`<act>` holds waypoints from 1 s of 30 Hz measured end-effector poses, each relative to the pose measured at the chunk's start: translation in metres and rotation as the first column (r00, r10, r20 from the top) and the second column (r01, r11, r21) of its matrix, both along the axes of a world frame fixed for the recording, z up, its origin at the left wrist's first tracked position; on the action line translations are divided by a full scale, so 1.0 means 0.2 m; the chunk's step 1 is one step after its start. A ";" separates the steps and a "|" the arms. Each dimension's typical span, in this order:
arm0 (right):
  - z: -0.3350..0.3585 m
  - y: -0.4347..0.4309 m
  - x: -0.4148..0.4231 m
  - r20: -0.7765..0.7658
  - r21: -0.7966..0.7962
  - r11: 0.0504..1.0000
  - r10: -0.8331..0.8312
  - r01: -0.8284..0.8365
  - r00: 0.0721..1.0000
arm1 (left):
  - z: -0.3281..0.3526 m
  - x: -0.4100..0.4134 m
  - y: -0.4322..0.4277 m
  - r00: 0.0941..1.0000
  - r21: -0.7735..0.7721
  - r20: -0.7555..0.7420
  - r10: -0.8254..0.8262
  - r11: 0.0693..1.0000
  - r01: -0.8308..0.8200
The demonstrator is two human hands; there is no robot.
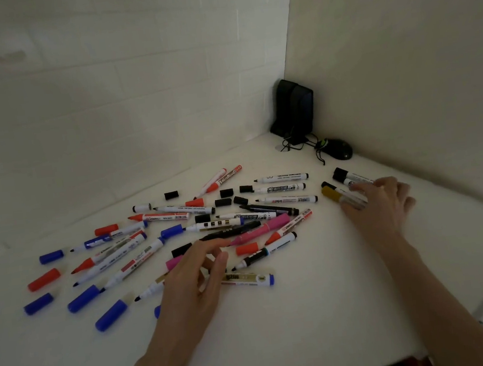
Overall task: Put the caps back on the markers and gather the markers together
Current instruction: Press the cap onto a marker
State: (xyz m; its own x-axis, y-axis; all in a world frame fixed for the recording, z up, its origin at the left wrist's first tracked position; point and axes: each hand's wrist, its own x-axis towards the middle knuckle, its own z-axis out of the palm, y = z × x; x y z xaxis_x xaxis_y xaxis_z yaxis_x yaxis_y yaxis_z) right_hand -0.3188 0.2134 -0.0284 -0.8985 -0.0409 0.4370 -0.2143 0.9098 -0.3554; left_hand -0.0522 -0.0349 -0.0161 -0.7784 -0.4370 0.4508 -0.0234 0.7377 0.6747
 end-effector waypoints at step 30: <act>-0.02 0.22 -0.65 0.065 0.137 0.990 -0.033 0.023 0.997 | 0.03 -0.08 0.07 0.998 -0.070 0.049 -0.040 0.997 0.043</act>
State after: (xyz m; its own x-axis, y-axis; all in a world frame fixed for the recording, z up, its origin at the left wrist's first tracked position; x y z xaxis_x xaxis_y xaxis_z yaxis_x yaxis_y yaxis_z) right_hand -0.4492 0.2572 -0.0330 -0.9272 -0.0705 0.3678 -0.1680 0.9561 -0.2403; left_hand -0.0676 -0.0215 -0.0094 -0.8163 -0.3722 0.4418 -0.0225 0.7846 0.6195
